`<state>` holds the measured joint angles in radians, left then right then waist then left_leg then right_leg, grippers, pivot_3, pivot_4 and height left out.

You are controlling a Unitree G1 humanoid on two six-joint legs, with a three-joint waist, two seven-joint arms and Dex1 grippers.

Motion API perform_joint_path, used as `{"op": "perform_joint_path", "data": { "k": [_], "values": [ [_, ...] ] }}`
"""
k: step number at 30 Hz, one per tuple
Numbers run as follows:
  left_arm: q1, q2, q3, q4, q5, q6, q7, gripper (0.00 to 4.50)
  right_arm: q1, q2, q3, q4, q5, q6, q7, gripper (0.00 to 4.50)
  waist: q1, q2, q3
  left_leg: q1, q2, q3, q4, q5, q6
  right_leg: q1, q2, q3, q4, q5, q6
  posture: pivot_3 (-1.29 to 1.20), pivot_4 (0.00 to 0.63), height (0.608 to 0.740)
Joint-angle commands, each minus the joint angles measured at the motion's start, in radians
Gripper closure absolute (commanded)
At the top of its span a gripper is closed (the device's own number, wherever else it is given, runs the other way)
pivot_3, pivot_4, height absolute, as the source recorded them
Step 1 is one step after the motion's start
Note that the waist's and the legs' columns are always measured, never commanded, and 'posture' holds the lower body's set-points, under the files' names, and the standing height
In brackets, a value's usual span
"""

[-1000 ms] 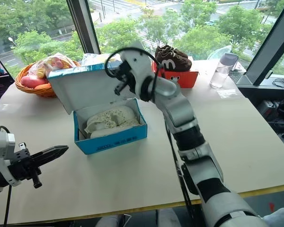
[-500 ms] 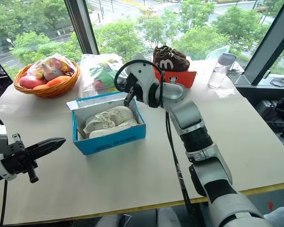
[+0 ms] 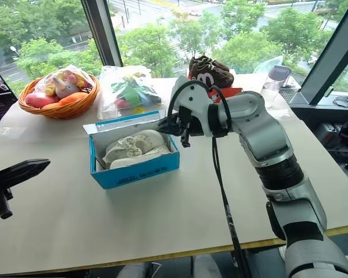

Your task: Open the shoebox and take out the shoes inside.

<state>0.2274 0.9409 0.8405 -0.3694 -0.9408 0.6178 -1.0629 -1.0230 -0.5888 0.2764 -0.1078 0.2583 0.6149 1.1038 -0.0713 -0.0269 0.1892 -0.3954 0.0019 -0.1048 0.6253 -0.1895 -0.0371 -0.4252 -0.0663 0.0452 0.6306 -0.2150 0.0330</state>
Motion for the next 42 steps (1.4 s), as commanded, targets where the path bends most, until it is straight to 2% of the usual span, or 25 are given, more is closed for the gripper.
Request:
{"op": "perform_joint_path", "data": {
  "k": [1, 3, 7, 13, 15, 19, 26, 35, 38, 42],
  "values": [
    [-0.039, 0.038, -0.039, 0.059, 0.036, -0.026, -0.050, 4.50, -0.004, 0.002, 0.017, -0.009, -0.016, -0.022, 0.011, 1.99, 0.001, 0.000, 0.000, 0.000, 0.000, 0.000, 0.000, 0.000, 0.000, 0.000, 0.000, 0.000, 0.000, 0.000, 0.000, 0.00, 0.150, 0.740],
    [-0.069, 0.059, -0.076, 0.106, 0.071, -0.052, -0.087, 4.50, 0.011, 0.017, 0.055, -0.012, -0.044, -0.053, 0.008, 1.29, 0.001, 0.000, 0.000, 0.000, 0.001, 0.000, 0.000, 0.000, 0.000, 0.000, 0.001, 0.000, 0.000, 0.000, -0.001, 0.00, 0.150, 0.740],
    [-0.189, 0.109, -0.187, 0.255, 0.143, -0.105, -0.160, 4.50, -0.013, 0.126, 0.130, 0.086, -0.124, -0.102, -0.062, 0.01, 0.000, 0.000, 0.000, -0.001, 0.001, 0.000, 0.000, 0.000, 0.000, -0.002, 0.002, 0.000, 0.001, 0.000, -0.001, 0.00, 0.150, 0.740],
    [-0.304, 0.155, -0.296, 0.391, 0.200, -0.148, -0.287, 4.50, -0.098, 0.278, 0.159, 0.319, -0.207, -0.168, -0.138, 0.01, 0.001, 0.000, 0.000, -0.004, 0.003, 0.000, 0.000, 0.000, 0.000, -0.005, 0.004, 0.001, 0.001, 0.001, -0.003, 0.00, 0.150, 0.740],
    [-0.348, 0.163, -0.319, 0.426, 0.209, -0.152, -0.315, 4.50, -0.132, 0.332, 0.152, 0.401, -0.214, -0.164, -0.160, 0.01, 0.001, 0.000, 0.000, -0.006, 0.004, 0.000, 0.000, 0.000, 0.000, -0.009, 0.005, 0.001, 0.002, 0.005, -0.008, 0.00, 0.150, 0.740],
    [-0.405, 0.162, -0.348, 0.476, 0.237, -0.171, -0.340, 4.50, -0.174, 0.426, 0.137, 0.553, -0.222, -0.141, -0.205, 0.01, 0.001, 0.000, 0.000, -0.010, 0.004, 0.000, 0.000, 0.000, -0.001, -0.014, 0.005, 0.001, 0.007, 0.006, -0.010, 0.00, 0.150, 0.740],
    [-0.414, 0.132, -0.368, 0.455, 0.249, -0.174, -0.337, 4.50, -0.167, 0.501, 0.151, 0.619, -0.252, -0.142, -0.235, 0.01, -0.001, 0.000, 0.000, -0.009, 0.004, 0.000, 0.000, 0.000, -0.001, -0.015, 0.005, 0.001, 0.011, 0.006, -0.010, 0.00, 0.150, 0.740],
    [-0.410, 0.114, -0.368, 0.431, 0.250, -0.173, -0.320, 4.50, -0.140, 0.535, 0.170, 0.761, -0.331, -0.215, -0.302, 0.01, -0.001, 0.000, 0.000, -0.005, 0.005, 0.000, 0.000, 0.000, -0.001, -0.013, 0.006, 0.001, 0.012, 0.005, -0.010, 0.00, 0.150, 0.740],
    [-0.409, 0.114, -0.365, 0.427, 0.250, -0.171, -0.318, 4.50, -0.131, 0.542, 0.168, 0.789, -0.342, -0.227, -0.313, 0.68, -0.001, 0.000, 0.000, -0.003, 0.005, 0.000, 0.000, 0.000, -0.001, -0.011, 0.006, 0.001, 0.013, 0.003, -0.007, 0.00, 0.150, 0.740],
    [-0.415, 0.111, -0.374, 0.425, 0.255, -0.171, -0.311, 4.50, -0.116, 0.551, 0.171, 0.792, -0.355, -0.237, -0.312, 2.04, 0.002, -0.001, 0.000, -0.003, 0.005, 0.000, 0.001, 0.000, -0.001, -0.011, 0.006, 0.001, 0.014, 0.003, -0.007, 0.00, 0.150, 0.740]
  ]
}}
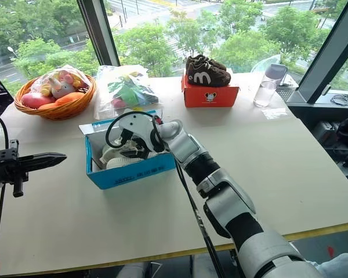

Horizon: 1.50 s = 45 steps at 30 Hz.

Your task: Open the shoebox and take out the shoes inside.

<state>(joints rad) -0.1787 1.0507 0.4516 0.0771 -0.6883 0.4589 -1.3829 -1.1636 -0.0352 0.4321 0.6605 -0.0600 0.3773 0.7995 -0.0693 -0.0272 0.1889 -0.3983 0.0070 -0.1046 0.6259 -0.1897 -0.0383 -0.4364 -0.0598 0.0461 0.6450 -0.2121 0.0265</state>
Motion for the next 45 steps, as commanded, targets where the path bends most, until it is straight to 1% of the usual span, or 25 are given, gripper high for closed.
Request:
{"op": "perform_joint_path", "data": {
  "k": [1, 5, 6, 14, 16, 19, 29, 34, 40, 45],
  "values": [
    [-0.010, 0.000, 0.012, -0.024, 0.004, -0.013, 0.010, 4.50, 0.026, 0.000, 0.014, 0.022, -0.039, 0.002, -0.004, 2.38, 0.000, 0.000, 0.000, 0.000, 0.000, 0.000, 0.000, 0.000, 0.000, 0.000, 0.000, 0.000, 0.000, 0.000, 0.000, 0.00, 0.150, 0.740],
    [-0.012, -0.005, 0.004, -0.026, 0.011, -0.017, 0.012, 4.50, 0.029, 0.010, 0.007, 0.019, -0.046, 0.007, -0.002, 3.77, -0.001, -0.001, 0.000, 0.000, 0.000, 0.000, 0.000, 0.000, 0.000, 0.000, 0.000, 0.000, 0.000, 0.000, 0.000, 0.00, 0.150, 0.740],
    [-0.013, -0.006, 0.003, -0.026, 0.011, -0.018, 0.012, 4.50, 0.028, 0.013, 0.003, 0.020, -0.048, 0.007, -0.004, 4.03, -0.001, -0.001, 0.000, 0.000, 0.000, 0.000, 0.000, 0.000, 0.000, 0.000, 0.000, 0.000, 0.000, 0.000, 0.000, 0.00, 0.150, 0.740],
    [-0.026, -0.013, -0.006, -0.023, 0.022, -0.021, 0.018, 4.50, 0.022, 0.029, -0.032, 0.031, -0.044, 0.012, -0.019, 4.03, -0.002, -0.001, 0.000, 0.000, 0.000, 0.000, 0.000, 0.000, 0.000, 0.000, 0.000, 0.000, 0.000, 0.000, 0.000, 0.00, 0.150, 0.740],
    [-0.025, -0.013, -0.008, -0.024, 0.025, -0.023, 0.019, 4.50, 0.026, 0.038, -0.048, 0.017, -0.030, 0.021, -0.024, 4.40, -0.002, -0.001, 0.000, 0.000, 0.000, 0.000, 0.000, 0.000, 0.000, 0.000, 0.000, 0.000, 0.000, 0.000, 0.000, 0.00, 0.150, 0.740],
    [-0.026, -0.013, -0.007, -0.021, 0.025, -0.024, 0.018, 4.50, 0.029, 0.049, -0.068, -0.008, -0.017, 0.023, -0.034, 4.47, -0.003, -0.001, 0.000, 0.000, 0.000, 0.000, 0.000, 0.000, 0.000, 0.000, 0.000, 0.000, 0.000, 0.000, 0.000, 0.00, 0.150, 0.740],
    [-0.031, -0.004, -0.008, -0.018, 0.030, -0.022, 0.008, 4.50, 0.039, 0.071, -0.139, -0.115, 0.031, 0.060, -0.026, 4.50, -0.004, -0.001, 0.000, -0.001, 0.001, 0.000, 0.000, 0.000, 0.000, -0.002, 0.001, 0.000, 0.000, 0.000, -0.001, 0.00, 0.150, 0.740],
    [-0.025, -0.001, -0.007, -0.028, 0.031, -0.017, 0.010, 4.50, 0.002, 0.062, -0.259, -0.243, 0.129, 0.103, -0.058, 4.50, -0.003, 0.000, 0.000, -0.002, 0.001, 0.000, 0.000, 0.000, 0.000, -0.003, 0.001, 0.000, 0.000, 0.001, -0.002, 0.00, 0.150, 0.740],
    [-0.021, 0.002, -0.004, -0.020, 0.036, -0.023, 0.004, 4.50, -0.037, 0.077, -0.366, -0.271, 0.210, 0.182, -0.145, 4.50, -0.003, 0.000, 0.000, -0.003, 0.001, 0.000, 0.000, 0.000, 0.000, -0.004, 0.001, 0.000, 0.001, 0.002, -0.003, 0.00, 0.150, 0.740],
    [-0.021, 0.000, -0.002, -0.023, 0.038, -0.018, 0.002, 4.50, -0.012, 0.052, -0.341, -0.302, 0.205, 0.197, -0.151, 4.50, -0.003, 0.000, 0.000, -0.003, 0.001, 0.000, 0.000, 0.000, 0.000, -0.004, 0.001, 0.000, 0.000, 0.002, -0.003, 0.00, 0.150, 0.740]
  ]
}}
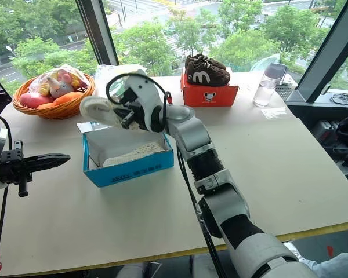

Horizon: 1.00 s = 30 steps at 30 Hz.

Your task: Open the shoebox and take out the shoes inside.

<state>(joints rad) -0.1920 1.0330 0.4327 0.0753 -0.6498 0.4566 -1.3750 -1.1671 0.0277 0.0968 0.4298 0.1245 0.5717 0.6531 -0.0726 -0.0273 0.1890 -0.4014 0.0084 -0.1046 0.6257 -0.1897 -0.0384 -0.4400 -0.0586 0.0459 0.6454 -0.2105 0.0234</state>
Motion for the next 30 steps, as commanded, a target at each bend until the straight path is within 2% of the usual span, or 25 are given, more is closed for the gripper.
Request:
{"op": "perform_joint_path", "data": {
  "k": [1, 6, 11, 18, 25, 30],
  "values": [
    [-0.007, 0.018, 0.018, -0.022, 0.000, -0.015, -0.006, 4.50, -0.005, -0.017, -0.004, -0.078, 0.023, 0.008, -0.004, 4.50, 0.000, 0.000, 0.000, 0.000, 0.000, 0.000, 0.000, 0.000, 0.000, 0.000, 0.000, 0.000, 0.000, 0.000, 0.000, 0.00, 0.150, 0.740],
    [-0.003, 0.016, 0.022, -0.031, -0.003, -0.012, -0.005, 4.50, 0.030, -0.086, 0.019, -0.151, 0.008, 0.017, 0.004, 4.50, 0.000, 0.000, 0.000, -0.001, 0.000, 0.000, 0.000, 0.000, 0.000, 0.000, 0.000, 0.000, 0.000, 0.000, 0.000, 0.00, 0.150, 0.740],
    [0.005, 0.009, 0.028, -0.048, -0.009, -0.008, 0.002, 4.50, 0.067, -0.186, -0.037, -0.265, 0.039, 0.067, -0.019, 4.50, 0.005, 0.000, 0.000, -0.001, 0.000, 0.000, 0.000, 0.000, 0.000, 0.000, 0.000, 0.000, 0.000, 0.000, 0.000, 0.00, 0.150, 0.740],
    [0.006, -0.010, 0.020, -0.068, -0.018, -0.004, 0.017, 4.50, 0.032, -0.379, -0.244, -0.315, 0.124, 0.204, -0.095, 4.50, 0.013, 0.000, 0.000, -0.002, 0.000, 0.000, 0.000, 0.000, 0.000, 0.000, -0.001, 0.000, -0.001, 0.000, 0.000, 0.00, 0.150, 0.740],
    [-0.029, -0.023, 0.007, -0.070, -0.029, 0.000, 0.023, 4.50, 0.009, -0.529, -0.338, -0.205, 0.111, 0.272, -0.189, 4.50, -0.004, 0.001, 0.000, -0.002, 0.000, 0.001, 0.000, 0.000, 0.000, 0.000, 0.000, 0.001, -0.002, 0.000, 0.000, 0.00, 0.150, 0.740],
    [-0.063, -0.038, 0.023, -0.105, -0.070, 0.022, 0.048, 4.50, 0.049, -0.663, -0.350, -0.008, 0.060, 0.294, -0.247, 4.50, 0.004, 0.001, 0.000, -0.002, 0.000, 0.002, 0.000, 0.000, 0.000, 0.000, 0.000, 0.001, -0.003, 0.000, 0.000, 0.00, 0.150, 0.740]
  ]
}}
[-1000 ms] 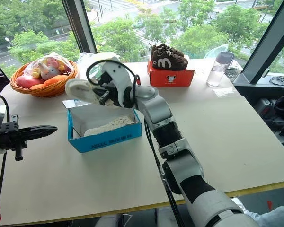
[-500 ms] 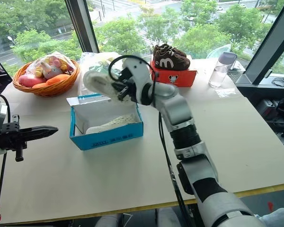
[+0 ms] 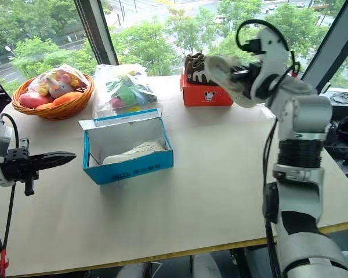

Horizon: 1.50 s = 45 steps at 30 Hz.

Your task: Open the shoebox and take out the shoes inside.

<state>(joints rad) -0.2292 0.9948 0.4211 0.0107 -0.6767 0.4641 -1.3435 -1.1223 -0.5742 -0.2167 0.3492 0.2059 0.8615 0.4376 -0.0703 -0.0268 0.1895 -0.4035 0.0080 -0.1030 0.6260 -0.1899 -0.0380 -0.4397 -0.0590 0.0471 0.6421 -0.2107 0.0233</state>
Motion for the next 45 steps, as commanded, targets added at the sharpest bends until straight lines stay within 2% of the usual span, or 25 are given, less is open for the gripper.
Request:
{"op": "perform_joint_path", "data": {
  "k": [1, 5, 13, 25, 26, 28, 36, 40, 45],
  "values": [
    [-0.026, -0.003, 0.036, -0.046, -0.049, 0.016, 0.021, 4.50, 0.011, -0.074, -0.036, 0.101, -0.021, 0.010, -0.035, 4.50, 0.003, 0.000, 0.000, 0.000, 0.000, 0.000, 0.000, 0.000, 0.000, 0.000, 0.000, 0.000, 0.000, 0.000, 0.000, 0.00, 0.150, 0.740],
    [-0.022, -0.046, 0.050, -0.077, -0.081, 0.013, 0.060, 4.50, 0.062, -0.126, -0.036, 0.211, -0.001, 0.127, -0.004, 4.50, 0.002, 0.000, 0.000, -0.001, 0.000, 0.000, 0.000, -0.001, 0.001, 0.000, 0.000, 0.000, -0.001, 0.000, -0.001, 0.00, 0.150, 0.740],
    [0.000, -0.142, 0.044, -0.147, -0.102, 0.001, 0.138, 4.50, 0.031, -0.178, -0.045, 0.355, 0.020, 0.255, 0.005, 4.50, -0.004, 0.004, 0.002, 0.001, -0.001, 0.004, 0.000, -0.001, 0.002, 0.000, 0.000, 0.004, 0.000, 0.001, -0.002, 0.00, 0.150, 0.740],
    [0.008, -0.155, 0.030, -0.154, -0.093, 0.001, 0.144, 4.50, 0.041, -0.154, -0.025, 0.574, -0.016, 0.103, -0.029, 4.50, 0.001, 0.003, 0.002, 0.001, -0.001, 0.005, 0.001, -0.001, 0.002, 0.002, 0.000, 0.005, -0.001, 0.001, -0.001, 0.00, 0.150, 0.740],
    [0.007, -0.153, 0.029, -0.154, -0.093, 0.002, 0.143, 4.50, 0.038, -0.152, -0.024, 0.583, -0.015, 0.094, -0.030, 3.51, 0.001, 0.003, 0.002, 0.002, -0.001, 0.005, 0.001, -0.001, 0.002, 0.002, 0.000, 0.005, -0.001, 0.001, -0.001, 0.00, 0.150, 0.740],
    [0.008, -0.151, 0.026, -0.155, -0.090, 0.002, 0.141, 4.50, 0.037, -0.148, -0.038, 0.591, -0.006, 0.076, -0.040, 2.96, 0.000, 0.003, 0.002, 0.002, -0.001, 0.005, 0.001, -0.001, 0.002, 0.003, 0.000, 0.005, -0.001, 0.001, -0.001, 0.00, 0.150, 0.740],
    [0.005, -0.148, 0.023, -0.147, -0.085, 0.003, 0.132, 4.50, 0.047, -0.177, 0.017, 0.538, -0.052, -0.001, -0.035, 0.27, 0.003, 0.003, 0.002, 0.003, -0.001, 0.005, 0.001, -0.001, 0.002, 0.003, 0.000, 0.005, -0.001, 0.000, 0.000, 0.00, 0.150, 0.740],
    [-0.006, -0.143, 0.016, -0.140, -0.082, 0.008, 0.126, 4.50, 0.046, -0.201, 0.050, 0.443, -0.070, -0.024, -0.007, 0.27, 0.003, 0.003, 0.002, 0.002, -0.001, 0.005, 0.001, -0.001, 0.002, 0.003, 0.000, 0.005, -0.001, 0.000, 0.000, 0.00, 0.150, 0.740],
    [-0.019, -0.137, 0.009, -0.129, -0.082, 0.010, 0.116, 4.50, 0.074, -0.226, 0.079, 0.243, -0.057, 0.039, 0.054, 0.27, 0.000, 0.003, 0.002, 0.003, -0.001, 0.005, 0.001, -0.001, 0.002, 0.003, 0.000, 0.005, -0.001, -0.001, 0.002, 0.00, 0.150, 0.740]
  ]
}}
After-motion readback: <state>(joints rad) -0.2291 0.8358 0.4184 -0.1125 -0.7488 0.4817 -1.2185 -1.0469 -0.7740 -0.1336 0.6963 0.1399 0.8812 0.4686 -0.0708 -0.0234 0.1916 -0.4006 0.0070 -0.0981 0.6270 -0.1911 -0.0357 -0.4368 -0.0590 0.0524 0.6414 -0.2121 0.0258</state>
